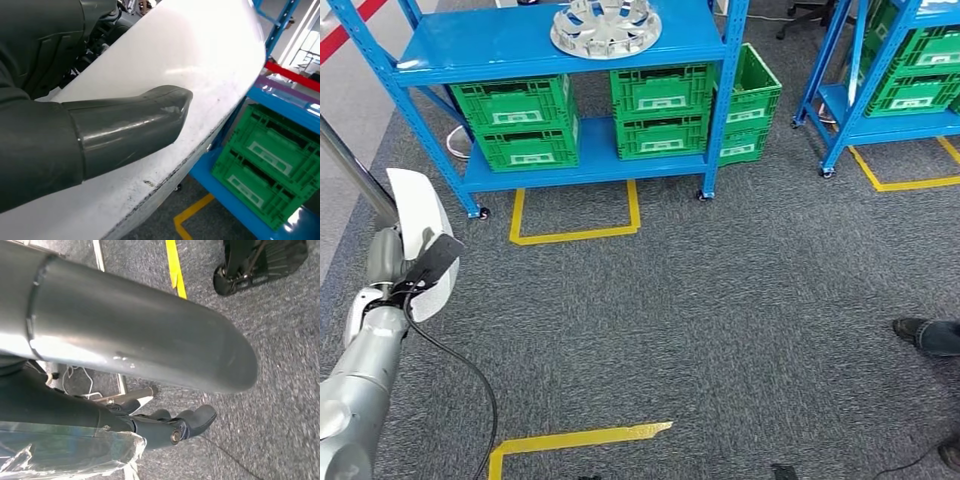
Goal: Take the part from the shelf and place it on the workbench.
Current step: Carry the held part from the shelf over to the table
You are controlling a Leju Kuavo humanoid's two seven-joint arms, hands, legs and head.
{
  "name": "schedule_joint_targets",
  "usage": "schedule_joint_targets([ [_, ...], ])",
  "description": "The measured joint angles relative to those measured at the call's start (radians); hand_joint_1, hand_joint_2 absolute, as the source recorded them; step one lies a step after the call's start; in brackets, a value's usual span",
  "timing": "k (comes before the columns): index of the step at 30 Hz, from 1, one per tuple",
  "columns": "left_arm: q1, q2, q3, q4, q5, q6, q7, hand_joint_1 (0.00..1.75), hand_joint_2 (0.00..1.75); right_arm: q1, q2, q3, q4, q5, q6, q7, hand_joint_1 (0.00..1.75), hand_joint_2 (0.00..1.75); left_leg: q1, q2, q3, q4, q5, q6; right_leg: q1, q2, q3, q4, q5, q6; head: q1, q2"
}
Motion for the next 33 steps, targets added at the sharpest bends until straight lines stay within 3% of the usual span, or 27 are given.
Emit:
schedule_joint_targets([
  [1, 0.001, 0.001, 0.001, 0.001, 0.002, 0.0, 0.001, 1.75, 1.75, 0.0, 0.0, 0.0, 0.0, 0.0, -0.002, 0.0, 0.0, 0.0, 0.005, 0.0, 0.006, -0.03, 0.035, -0.004, -0.002, 0.001, 0.005, 0.001, -0.004, 0.003, 0.0, 0.0],
  [3, 0.001, 0.003, 0.004, 0.003, 0.006, 0.0, 0.001, 1.75, 1.75, 0.001, 0.0, 0.0, 0.0, 0.0, -0.004, 0.0, 0.0, 0.0, 0.011, 0.0, 0.056, -0.15, 0.116, -0.011, -0.006, 0.003, 0.016, 0.003, -0.014, 0.012, 0.0, 0.0],
  [4, 0.0, 0.004, 0.004, 0.003, 0.008, 0.0, 0.001, 1.75, 1.75, 0.0, -0.001, 0.0, 0.0, 0.0, -0.005, 0.0, 0.0, 0.0, 0.011, -0.001, 0.081, -0.205, 0.139, -0.01, -0.007, 0.004, 0.019, 0.005, -0.019, 0.019, -0.001, 0.0],
  [5, -0.001, 0.005, 0.005, 0.004, 0.008, 0.0, 0.001, 1.75, 1.75, -0.001, -0.001, 0.0, 0.0, 0.0, -0.006, 0.0, 0.0, 0.0, 0.009, -0.001, 0.097, -0.24, 0.144, -0.006, -0.006, 0.005, 0.019, 0.005, -0.021, 0.025, -0.002, 0.0],
  [7, -0.001, 0.006, 0.006, 0.005, 0.011, -0.001, 0.001, 1.75, 1.75, -0.001, -0.003, 0.0, 0.0, 0.0, -0.007, 0.001, 0.0, 0.0, 0.006, -0.002, 0.105, -0.264, 0.135, 0.003, -0.003, 0.005, 0.015, 0.007, -0.024, 0.025, -0.002, 0.0],
  [10, 0.004, 0.006, 0.006, 0.006, 0.014, -0.001, 0.001, 1.75, 1.75, 0.001, -0.005, 0.0, 0.0, 0.0, -0.007, 0.004, 0.0, 0.0, 0.005, -0.005, 0.105, -0.268, 0.131, 0.009, -0.004, 0.002, 0.018, 0.001, -0.023, 0.016, -0.002, 0.0],
  [16, 0.005, 0.007, 0.006, 0.006, 0.014, -0.001, 0.001, 1.75, 1.75, -0.001, -0.005, 0.0, 0.0, 0.0, -0.007, 0.005, 0.0, 0.0, -0.001, -0.005, 0.106, -0.267, 0.129, 0.021, -0.008, 0.001, 0.024, -0.012, -0.019, 0.025, -0.002, 0.0],
  [21, 0.005, 0.007, 0.006, 0.006, 0.014, -0.002, 0.001, 1.75, 1.75, 0.0, -0.005, 0.001, 0.0, 0.007, -0.012, 0.008, 0.0, 0.0, -0.005, -0.005, 0.106, -0.266, 0.129, 0.023, -0.012, 0.001, 0.024, -0.013, -0.018, 0.044, -0.002, 0.0],
  [25, 0.006, 0.011, 0.01, 0.006, 0.014, -0.002, 0.001, 1.75, 1.75, 0.0, -0.004, 0.011, 0.0, 0.029, -0.026, 0.016, 0.0, 0.0, -0.008, -0.006, 0.112, -0.274, 0.131, 0.049, -0.018, -0.002, 0.03, -0.027, -0.012, 0.069, -0.004, 0.0],
  [26, 0.007, 0.012, 0.011, 0.006, 0.014, -0.002, 0.001, 1.75, 1.75, 0.0, -0.004, 0.015, 0.0, 0.033, -0.03, 0.017, 0.0, 0.0, -0.006, -0.006, 0.121, -0.29, 0.137, 0.055, -0.017, -0.003, 0.029, -0.024, -0.016, 0.07, -0.003, 0.0],
  [28, 0.007, 0.012, 0.012, 0.006, 0.015, -0.002, 0.001, 1.75, 1.75, 0.0, -0.004, 0.021, 0.0, 0.039, -0.036, 0.018, 0.0, 0.0, -0.002, -0.008, 0.139, -0.317, 0.15, 0.063, -0.013, -0.005, -0.001, 0.039, -0.054, 0.067, -0.001, 0.0],
  [30, 0.01, 0.012, 0.013, 0.006, 0.015, -0.002, 0.001, 1.75, 1.75, 0.001, -0.004, 0.025, 0.0, 0.041, -0.039, 0.019, 0.0, 0.0, -0.003, -0.016, 0.143, -0.321, 0.152, 0.064, -0.012, -0.004, -0.069, 0.175, -0.114, 0.064, -0.001, 0.0],
  [31, 0.013, 0.012, 0.014, 0.006, 0.015, -0.001, 0.001, 1.75, 1.75, 0.002, -0.004, 0.027, 0.0, 0.042, -0.039, 0.019, 0.0, 0.0, -0.004, -0.023, 0.142, -0.32, 0.151, 0.063, -0.012, -0.004, -0.099, 0.231, -0.131, 0.065, -0.001, 0.0],
  [32, 0.018, 0.011, 0.016, 0.006, 0.015, 0.001, 0.001, 1.75, 1.75, 0.003, -0.004, 0.028, 0.0, 0.042, -0.038, 0.019, 0.0, 0.0, -0.004, -0.03, 0.142, -0.319, 0.15, 0.061, -0.013, -0.004, -0.115, 0.255, -0.129, 0.065, -0.001, 0.0],
  [33, 0.022, 0.01, 0.018, 0.006, 0.015, 0.005, 0.0, 1.75, 1.75, 0.004, -0.004, 0.028, 0.0, 0.043, -0.038, 0.02, 0.0, 0.0, -0.002, -0.04, 0.142, -0.316, 0.148, 0.057, -0.015, -0.004, -0.111, 0.238, -0.107, 0.066, -0.001, 0.0],
])
